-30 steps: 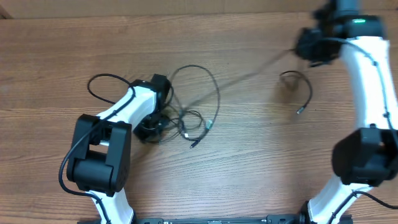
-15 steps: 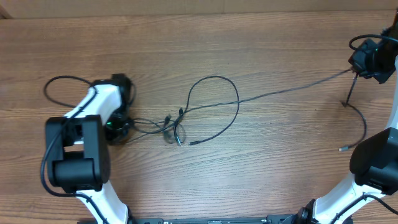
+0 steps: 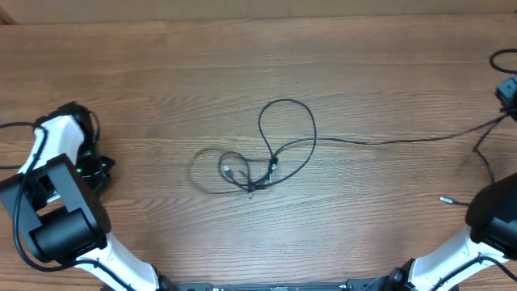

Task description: Untangle cables

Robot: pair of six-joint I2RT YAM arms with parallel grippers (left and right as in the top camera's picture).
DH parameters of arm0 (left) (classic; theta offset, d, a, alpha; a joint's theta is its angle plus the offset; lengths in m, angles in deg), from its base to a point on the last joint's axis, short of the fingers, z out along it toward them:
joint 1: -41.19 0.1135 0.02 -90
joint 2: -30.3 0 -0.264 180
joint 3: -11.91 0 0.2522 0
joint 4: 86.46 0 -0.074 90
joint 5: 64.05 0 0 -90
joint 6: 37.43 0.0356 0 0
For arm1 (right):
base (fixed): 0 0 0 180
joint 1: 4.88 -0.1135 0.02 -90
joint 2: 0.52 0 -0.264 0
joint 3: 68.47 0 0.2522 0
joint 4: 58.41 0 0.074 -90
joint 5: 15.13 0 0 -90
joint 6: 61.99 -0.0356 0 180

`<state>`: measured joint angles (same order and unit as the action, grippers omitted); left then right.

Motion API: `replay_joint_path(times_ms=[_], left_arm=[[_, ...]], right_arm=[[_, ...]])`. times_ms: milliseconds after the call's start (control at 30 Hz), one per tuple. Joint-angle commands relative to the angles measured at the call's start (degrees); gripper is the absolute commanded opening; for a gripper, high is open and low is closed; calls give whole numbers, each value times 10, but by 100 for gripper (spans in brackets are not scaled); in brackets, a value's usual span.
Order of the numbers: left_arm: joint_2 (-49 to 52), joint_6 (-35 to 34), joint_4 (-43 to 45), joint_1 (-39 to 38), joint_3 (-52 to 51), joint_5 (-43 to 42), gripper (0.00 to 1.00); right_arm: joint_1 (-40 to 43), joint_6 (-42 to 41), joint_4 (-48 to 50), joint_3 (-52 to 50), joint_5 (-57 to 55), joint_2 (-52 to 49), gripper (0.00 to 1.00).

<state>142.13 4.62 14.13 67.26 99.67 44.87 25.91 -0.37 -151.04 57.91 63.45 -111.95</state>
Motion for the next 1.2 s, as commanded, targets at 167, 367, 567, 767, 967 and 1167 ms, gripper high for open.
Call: replay_joint_path(times_ms=[167,367,567,767,967,1167], left_arm=[[9,278,68,4,9,-422,4],[9,349,130,-92,9,-741,83],[9,281,152,-223,17,-567,100],[9,239,150,-325,66,-450,100],[9,144,131,-420,77,-324,88],[12,37,96,-496,76,-233,98]], right_arm=[[12,37,12,14,144,20,4],[-37,47,21,6,151,20,4],[-82,80,43,-10,147,12,8],[-99,90,40,-13,145,1,10],[-99,90,40,-13,145,1,10],[-99,90,40,-13,145,1,11]])
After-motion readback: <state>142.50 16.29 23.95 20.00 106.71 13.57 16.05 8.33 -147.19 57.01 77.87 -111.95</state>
